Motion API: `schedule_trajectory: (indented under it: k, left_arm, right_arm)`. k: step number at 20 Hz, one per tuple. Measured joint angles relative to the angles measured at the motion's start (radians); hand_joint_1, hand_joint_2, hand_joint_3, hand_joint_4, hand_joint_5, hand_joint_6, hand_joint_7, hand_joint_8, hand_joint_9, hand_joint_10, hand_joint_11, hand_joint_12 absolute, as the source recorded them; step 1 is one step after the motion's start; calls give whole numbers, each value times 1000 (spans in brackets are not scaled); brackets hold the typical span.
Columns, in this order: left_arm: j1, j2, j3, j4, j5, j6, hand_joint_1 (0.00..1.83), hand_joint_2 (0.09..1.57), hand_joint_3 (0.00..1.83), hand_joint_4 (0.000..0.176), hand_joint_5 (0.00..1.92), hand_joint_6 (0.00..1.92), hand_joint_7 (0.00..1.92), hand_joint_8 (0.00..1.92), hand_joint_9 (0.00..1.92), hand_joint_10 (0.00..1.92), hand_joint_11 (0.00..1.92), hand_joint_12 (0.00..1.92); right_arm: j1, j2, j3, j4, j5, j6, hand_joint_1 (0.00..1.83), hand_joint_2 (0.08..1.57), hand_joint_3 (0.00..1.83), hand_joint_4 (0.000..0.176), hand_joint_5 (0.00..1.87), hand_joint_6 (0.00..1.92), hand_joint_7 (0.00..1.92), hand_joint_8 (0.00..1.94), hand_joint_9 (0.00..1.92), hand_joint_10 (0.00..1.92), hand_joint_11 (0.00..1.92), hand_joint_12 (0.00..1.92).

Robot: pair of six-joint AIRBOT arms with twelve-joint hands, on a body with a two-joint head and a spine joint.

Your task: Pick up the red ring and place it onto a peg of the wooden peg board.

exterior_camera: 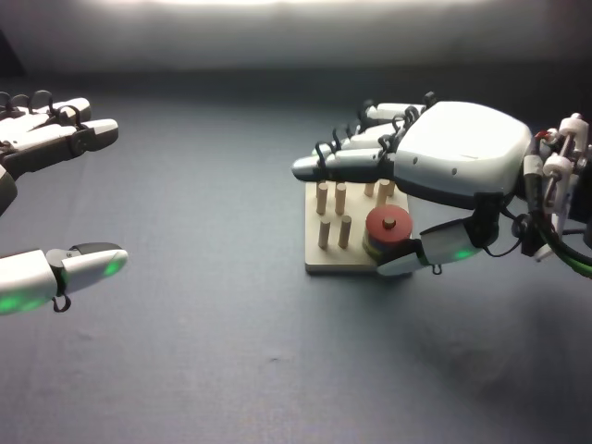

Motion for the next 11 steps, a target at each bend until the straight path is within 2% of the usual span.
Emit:
schedule_trajectory:
  k: [1,2,3,4,5,6,7,9,10,11]
  left_arm:
    - [0,-7,0,-7,-12,-2,740,1018,1,5,388,0,243,2,185,3,0,557]
    - [0,-10,0,-9,-18,-3,740,1018,1,5,388,0,243,2,185,3,0,557]
    - [2,-10,0,-10,-31,-10,822,1033,3,0,371,0,252,1,163,0,0,410]
    - [2,-10,-3,-11,-51,-11,817,1039,3,17,356,1,221,4,131,4,0,301]
    - [2,-10,-8,-14,-77,-11,855,1018,0,49,356,1,208,1,118,1,0,229]
    - [2,-10,-13,-20,-100,-13,901,1015,0,45,352,0,199,0,109,0,0,185]
    - [2,-9,-14,-16,-116,-14,901,1015,0,45,352,0,199,0,109,0,0,185]
    - [2,-7,-24,5,-166,-16,861,1019,0,52,326,0,239,2,193,5,0,538]
    - [2,-6,-24,14,-187,-23,795,1054,9,76,290,0,253,4,221,8,0,623]
    - [2,-5,-24,12,-209,-27,779,1120,28,10,210,0,230,1,204,1,0,603]
  right_arm:
    - [-3,31,-26,28,45,0,803,932,1,65,233,3,312,4,330,12,0,844]
    - [-11,54,-40,57,88,0,803,932,1,65,233,3,312,4,330,12,0,844]
    - [-46,97,-63,114,169,0,890,907,1,50,246,0,332,0,352,5,62,746]
    - [-90,133,-80,165,236,0,959,915,0,47,242,0,338,0,355,1,91,625]
    - [-146,171,-95,212,291,0,999,959,0,49,242,0,345,0,363,0,130,515]
    - [-196,201,-112,258,328,-3,973,982,0,55,242,0,345,0,365,0,161,425]
    - [-225,221,-126,292,357,-4,973,982,0,55,242,0,345,0,365,0,161,425]
    - [-296,274,-175,354,482,-6,884,1056,6,21,249,1,385,5,441,12,215,421]
    - [-334,283,-192,390,563,-6,837,1104,0,0,250,0,404,0,473,5,210,471]
    - [-379,284,-206,429,636,-6,611,1229,0,0,419,4,622,9,708,24,279,814]
